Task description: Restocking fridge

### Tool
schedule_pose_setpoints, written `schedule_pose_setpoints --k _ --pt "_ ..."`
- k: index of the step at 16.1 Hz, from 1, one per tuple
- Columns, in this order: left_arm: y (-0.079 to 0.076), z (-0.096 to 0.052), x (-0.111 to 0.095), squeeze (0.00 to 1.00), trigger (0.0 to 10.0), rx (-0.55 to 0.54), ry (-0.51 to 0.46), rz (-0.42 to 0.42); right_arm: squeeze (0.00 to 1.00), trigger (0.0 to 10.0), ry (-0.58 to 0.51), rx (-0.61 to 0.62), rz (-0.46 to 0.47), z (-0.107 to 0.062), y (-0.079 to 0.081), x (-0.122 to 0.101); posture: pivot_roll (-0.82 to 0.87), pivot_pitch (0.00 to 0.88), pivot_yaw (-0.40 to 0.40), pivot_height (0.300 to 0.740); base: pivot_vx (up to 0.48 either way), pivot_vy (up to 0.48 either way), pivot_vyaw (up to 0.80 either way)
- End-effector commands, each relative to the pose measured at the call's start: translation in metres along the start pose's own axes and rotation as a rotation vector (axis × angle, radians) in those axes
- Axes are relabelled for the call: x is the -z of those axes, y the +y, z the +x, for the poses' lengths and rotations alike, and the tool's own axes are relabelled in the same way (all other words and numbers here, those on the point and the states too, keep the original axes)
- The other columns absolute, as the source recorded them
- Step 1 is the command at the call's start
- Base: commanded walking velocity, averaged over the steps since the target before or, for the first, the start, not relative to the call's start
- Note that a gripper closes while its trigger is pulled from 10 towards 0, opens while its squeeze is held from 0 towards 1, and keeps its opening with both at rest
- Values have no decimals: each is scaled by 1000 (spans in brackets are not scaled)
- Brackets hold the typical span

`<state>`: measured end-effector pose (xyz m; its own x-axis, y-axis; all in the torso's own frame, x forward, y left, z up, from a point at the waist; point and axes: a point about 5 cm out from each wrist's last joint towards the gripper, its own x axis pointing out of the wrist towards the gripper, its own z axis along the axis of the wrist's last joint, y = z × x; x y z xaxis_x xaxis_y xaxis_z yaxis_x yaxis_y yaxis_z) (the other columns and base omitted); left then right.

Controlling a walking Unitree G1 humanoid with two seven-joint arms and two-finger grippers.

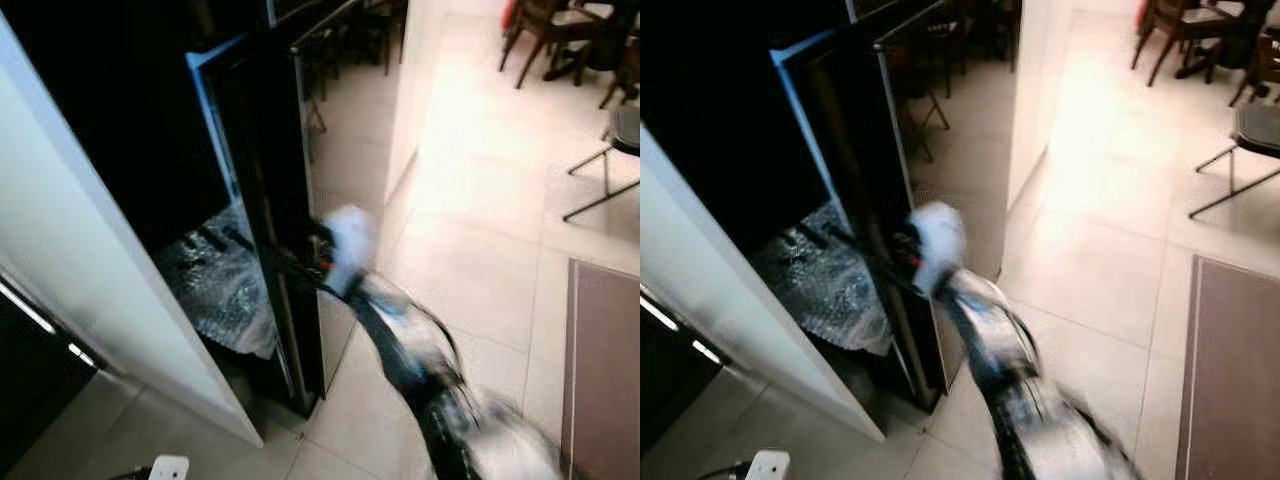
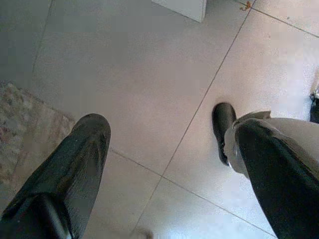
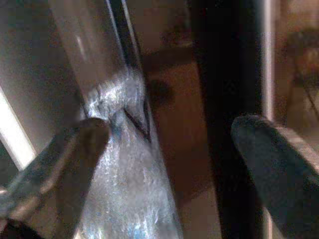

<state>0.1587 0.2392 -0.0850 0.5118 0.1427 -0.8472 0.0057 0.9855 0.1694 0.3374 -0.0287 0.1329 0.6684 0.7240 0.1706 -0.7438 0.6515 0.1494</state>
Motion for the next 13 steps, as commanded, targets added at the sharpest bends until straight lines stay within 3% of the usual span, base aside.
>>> schedule_pose_setpoints --k 1,6,7,8,9,10,11,13 --pt "0 -1 5 0 10000 7 18 19 0 10000 -17 -37 28 4 17 1 4 53 45 740 0 0 0" --pt "0 -1 5 0 10000 7 18 19 0 10000 -16 -31 29 0 19 -1 4 53 45 740 0 0 0" --pt "-1 -1 5 0 10000 9 18 25 0 10000 87 384 102 -67 -49 33 -19 65 37 740 0 0 0" --pt "-3 0 5 0 10000 14 18 38 0 10000 382 1113 212 -237 -107 88 -22 58 35 740 0 0 0" --pt "-3 0 5 0 10000 14 19 40 0 10000 446 1146 232 -250 -102 98 -22 58 35 740 0 0 0" --pt "-4 0 5 0 10000 16 16 37 0 10000 607 1194 284 -278 -83 123 4 48 30 740 0 0 0" --pt "-5 0 5 0 10000 16 13 32 0 10000 707 1207 322 -293 -66 140 16 39 32 740 0 0 0" --pt "-4 0 4 0 10000 13 9 28 0 10000 798 1252 403 -311 -38 161 14 32 41 740 0 0 0"
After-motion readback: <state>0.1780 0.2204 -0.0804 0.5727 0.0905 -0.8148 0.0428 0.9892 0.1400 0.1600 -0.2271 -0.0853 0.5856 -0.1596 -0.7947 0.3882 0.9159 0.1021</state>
